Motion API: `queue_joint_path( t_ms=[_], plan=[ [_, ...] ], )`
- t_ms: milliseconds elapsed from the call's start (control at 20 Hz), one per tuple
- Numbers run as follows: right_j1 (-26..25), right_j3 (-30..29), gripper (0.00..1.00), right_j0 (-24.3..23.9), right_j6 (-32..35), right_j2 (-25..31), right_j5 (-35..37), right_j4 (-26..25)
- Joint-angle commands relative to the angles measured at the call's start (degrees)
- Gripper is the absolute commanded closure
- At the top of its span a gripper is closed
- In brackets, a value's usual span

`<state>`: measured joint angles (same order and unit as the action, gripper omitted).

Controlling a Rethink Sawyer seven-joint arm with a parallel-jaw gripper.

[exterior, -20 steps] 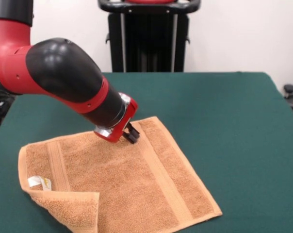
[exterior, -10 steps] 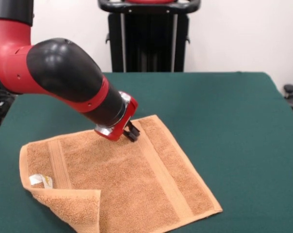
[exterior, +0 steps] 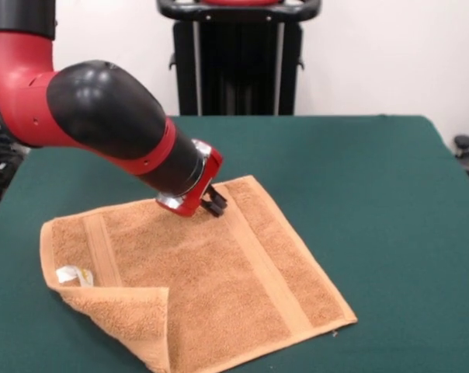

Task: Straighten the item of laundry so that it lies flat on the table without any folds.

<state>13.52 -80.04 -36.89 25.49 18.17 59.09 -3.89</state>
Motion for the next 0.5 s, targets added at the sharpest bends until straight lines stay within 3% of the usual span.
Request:
queue_joint_path(
  t_ms=[50,500],
  plan=[
    [-6.4,-12.7,1.0,1.8,8.6,0.6,2.8,-1.2],
    [-5.2,-15.9,1.0,1.3,8.5,1.1,0.7,-1.2]
  ],
)
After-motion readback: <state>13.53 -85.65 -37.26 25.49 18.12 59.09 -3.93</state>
